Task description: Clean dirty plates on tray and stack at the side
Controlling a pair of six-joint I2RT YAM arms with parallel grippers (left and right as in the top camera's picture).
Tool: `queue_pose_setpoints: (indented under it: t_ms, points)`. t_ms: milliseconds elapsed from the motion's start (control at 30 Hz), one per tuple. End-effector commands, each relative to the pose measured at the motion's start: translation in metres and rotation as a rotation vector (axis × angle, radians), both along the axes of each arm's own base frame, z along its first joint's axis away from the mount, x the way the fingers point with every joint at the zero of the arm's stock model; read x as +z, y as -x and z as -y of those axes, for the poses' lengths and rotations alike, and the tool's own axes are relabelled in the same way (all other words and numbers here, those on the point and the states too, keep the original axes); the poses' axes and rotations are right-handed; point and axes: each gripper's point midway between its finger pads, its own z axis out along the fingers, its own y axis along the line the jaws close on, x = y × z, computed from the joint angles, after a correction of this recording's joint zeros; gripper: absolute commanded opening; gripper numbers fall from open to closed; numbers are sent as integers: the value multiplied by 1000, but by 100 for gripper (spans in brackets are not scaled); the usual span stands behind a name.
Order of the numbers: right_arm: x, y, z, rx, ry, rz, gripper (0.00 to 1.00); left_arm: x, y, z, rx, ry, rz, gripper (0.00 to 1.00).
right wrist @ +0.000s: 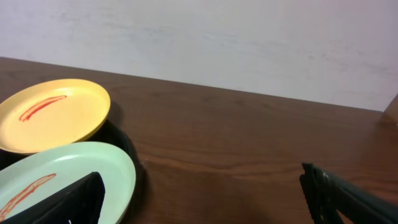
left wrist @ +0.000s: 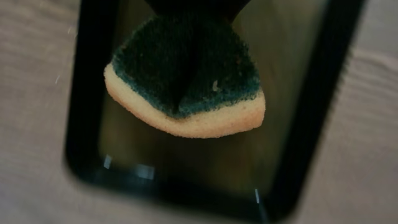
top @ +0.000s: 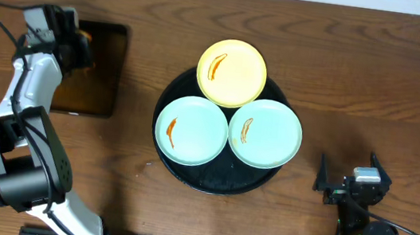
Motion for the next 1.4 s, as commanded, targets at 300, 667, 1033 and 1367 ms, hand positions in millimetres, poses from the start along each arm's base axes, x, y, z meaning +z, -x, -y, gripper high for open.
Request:
queue_pose_setpoints:
  t_ms: [300, 667, 1033, 1367]
  points:
    - [-1, 0, 2, -9, 12, 0, 99, 264, 22, 7, 18, -210, 599, 7]
    - [-1, 0, 2, -9, 12, 0, 99, 46, -11, -11, 30, -53, 116, 7]
    - [-1, 0, 2, -9, 12, 0, 99, 242, 6, -2, 25, -201, 566, 7]
    - [-1, 0, 2, -9, 12, 0, 99, 96, -11, -9, 24, -87, 234, 8]
